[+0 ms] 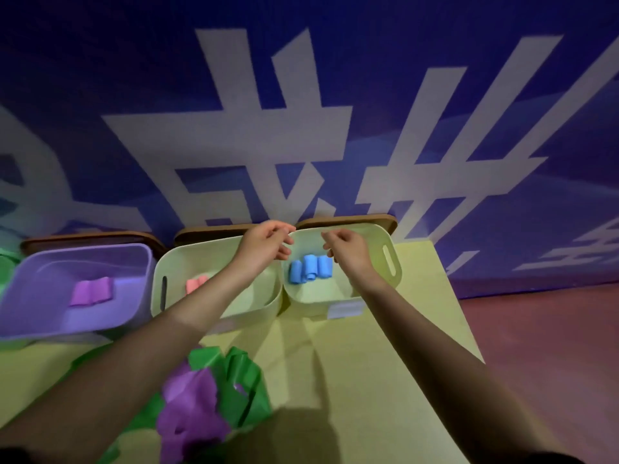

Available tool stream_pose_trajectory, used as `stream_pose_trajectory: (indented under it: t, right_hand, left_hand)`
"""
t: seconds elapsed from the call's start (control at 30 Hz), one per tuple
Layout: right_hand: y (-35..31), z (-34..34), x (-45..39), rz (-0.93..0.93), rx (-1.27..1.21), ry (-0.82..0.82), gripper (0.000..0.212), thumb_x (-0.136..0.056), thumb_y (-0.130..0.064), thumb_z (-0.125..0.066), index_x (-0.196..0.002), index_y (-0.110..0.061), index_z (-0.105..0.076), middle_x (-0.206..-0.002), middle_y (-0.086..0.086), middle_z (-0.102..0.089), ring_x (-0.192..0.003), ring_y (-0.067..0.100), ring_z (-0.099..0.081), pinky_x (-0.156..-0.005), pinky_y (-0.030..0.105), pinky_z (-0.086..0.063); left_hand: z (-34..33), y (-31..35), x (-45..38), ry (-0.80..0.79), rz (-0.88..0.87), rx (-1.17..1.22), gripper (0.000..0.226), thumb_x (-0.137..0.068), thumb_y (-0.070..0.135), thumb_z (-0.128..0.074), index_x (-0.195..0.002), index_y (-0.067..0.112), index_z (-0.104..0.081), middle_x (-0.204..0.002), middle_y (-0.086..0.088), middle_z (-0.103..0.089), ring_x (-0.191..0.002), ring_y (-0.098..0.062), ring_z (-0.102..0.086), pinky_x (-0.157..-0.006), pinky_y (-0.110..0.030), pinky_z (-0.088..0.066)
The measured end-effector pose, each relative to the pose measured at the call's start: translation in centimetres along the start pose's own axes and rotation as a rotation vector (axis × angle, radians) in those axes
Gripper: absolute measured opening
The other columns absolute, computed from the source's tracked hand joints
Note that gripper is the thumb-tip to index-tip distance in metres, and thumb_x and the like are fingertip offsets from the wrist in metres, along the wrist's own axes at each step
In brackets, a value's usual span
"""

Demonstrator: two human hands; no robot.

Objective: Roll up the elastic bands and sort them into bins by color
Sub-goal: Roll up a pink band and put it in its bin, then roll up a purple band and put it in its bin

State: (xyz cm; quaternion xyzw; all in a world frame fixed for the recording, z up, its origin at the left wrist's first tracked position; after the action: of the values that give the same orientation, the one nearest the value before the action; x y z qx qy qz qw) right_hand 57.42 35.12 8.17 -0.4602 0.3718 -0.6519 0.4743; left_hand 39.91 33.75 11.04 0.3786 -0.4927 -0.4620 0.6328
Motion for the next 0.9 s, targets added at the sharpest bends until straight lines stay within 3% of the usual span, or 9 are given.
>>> stream_pose_trajectory:
  t: [0.17,0.37,0.47,0.57,0.63,0.7,0.77,0.8,0.9]
  right_hand:
    - [-2.9,-5.6,8.0,0.094,-0.171,-0.093,0.017,-0.092,-0.014,-0.058,-0.090,0.001,-0.067,-0.065,0.001,-0.058,-0.049,-0.002,-0.050,-0.051,0.013,-0.039]
    - [0.2,-14.0,15.2,0.048,-0.112,-0.239,0.018,-0.093,-0.014,-0.057,-0.094,0.001,-0.067,-0.066,0.000,-0.058,-0.047,0.002,-0.047,-0.049,0.013,-0.037]
    - [3.4,-17.7,18.0,-0.016,-0.023,-0.289,0.018,-0.093,-0.016,-0.058,-0.091,0.000,-0.067,-0.066,0.001,-0.060,-0.048,0.004,-0.049,-0.049,0.015,-0.037]
    - [6.4,-20.9,20.6,-0.063,0.095,-0.391,0.018,-0.093,-0.017,-0.059,-0.083,-0.003,-0.064,-0.066,0.003,-0.059,-0.054,0.008,-0.051,-0.054,0.020,-0.040]
    - [8.0,-22.7,22.0,-0.063,0.207,-0.450,0.023,-0.093,-0.014,-0.057,-0.074,-0.002,-0.063,-0.063,0.002,-0.054,-0.059,0.014,-0.049,-0.062,0.026,-0.040]
    - [9.3,-24.2,23.1,-0.067,0.298,-0.435,0.026,-0.092,-0.016,-0.060,-0.066,-0.015,-0.060,-0.063,-0.003,-0.055,-0.061,0.011,-0.050,-0.068,0.029,-0.040]
    - [10.2,-25.4,23.7,-0.070,0.371,-0.407,0.012,-0.089,-0.023,-0.066,-0.078,-0.016,-0.064,-0.076,0.000,-0.063,-0.072,0.012,-0.055,-0.074,0.028,-0.043]
    - [10.4,-26.1,24.0,-0.057,0.453,-0.432,0.015,-0.087,-0.027,-0.069,-0.092,-0.013,-0.067,-0.087,0.004,-0.065,-0.080,0.015,-0.057,-0.076,0.028,-0.043]
    - [11.7,-28.0,24.9,0.030,0.790,-0.582,0.049,-0.081,-0.040,-0.072,-0.121,-0.014,-0.061,-0.115,0.006,-0.061,-0.104,0.021,-0.055,-0.089,0.027,-0.041]
  left_hand:
    - [6.4,-2.4,6.1,-0.015,0.012,-0.008,0.023,-0.100,0.012,-0.042,-0.101,0.011,-0.065,-0.081,-0.004,-0.061,-0.059,-0.013,-0.054,-0.050,-0.015,-0.047]
    - [13.7,-9.1,12.0,-0.080,0.075,-0.140,0.021,-0.100,0.012,-0.043,-0.105,0.010,-0.063,-0.081,-0.002,-0.060,-0.053,-0.006,-0.055,-0.048,-0.014,-0.043]
    - [17.1,-13.1,14.0,-0.118,0.117,-0.222,0.018,-0.100,0.012,-0.044,-0.104,0.009,-0.061,-0.080,-0.001,-0.059,-0.057,-0.012,-0.052,-0.044,-0.011,-0.040]
    - [20.3,-17.6,15.4,-0.110,0.207,-0.257,0.018,-0.098,0.013,-0.047,-0.085,0.016,-0.059,-0.077,-0.006,-0.057,-0.058,-0.013,-0.050,-0.044,-0.014,-0.039]
    - [22.2,-20.6,16.2,-0.098,0.249,-0.311,0.021,-0.096,0.016,-0.052,-0.078,0.025,-0.056,-0.076,-0.002,-0.057,-0.064,-0.015,-0.052,-0.052,-0.021,-0.043]
    - [23.7,-23.1,16.7,-0.109,0.269,-0.362,0.016,-0.094,0.022,-0.056,-0.080,0.028,-0.058,-0.082,-0.001,-0.061,-0.075,-0.019,-0.056,-0.064,-0.028,-0.046]
    - [24.7,-24.9,17.1,-0.135,0.290,-0.399,0.006,-0.093,0.023,-0.059,-0.095,0.020,-0.064,-0.101,-0.010,-0.066,-0.089,-0.024,-0.062,-0.071,-0.030,-0.046]
    - [25.1,-25.5,17.2,-0.143,0.291,-0.425,0.017,-0.093,0.023,-0.059,-0.107,0.014,-0.064,-0.111,-0.013,-0.065,-0.097,-0.027,-0.063,-0.073,-0.028,-0.045]
    - [25.7,-26.9,17.7,-0.202,0.282,-0.519,0.033,-0.094,0.023,-0.056,-0.126,0.012,-0.057,-0.122,-0.010,-0.061,-0.104,-0.023,-0.061,-0.070,-0.019,-0.042]
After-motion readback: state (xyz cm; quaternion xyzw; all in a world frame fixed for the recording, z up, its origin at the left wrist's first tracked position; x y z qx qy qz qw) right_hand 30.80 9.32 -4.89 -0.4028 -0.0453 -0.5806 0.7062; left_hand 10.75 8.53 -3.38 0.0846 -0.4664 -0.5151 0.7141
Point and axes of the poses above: each hand's wrist, its own x-axis away from the middle knuckle, its own z-axis out of the back of the hand, y = z × x, the point moved 6 cm from there along -x, towards the middle knuckle
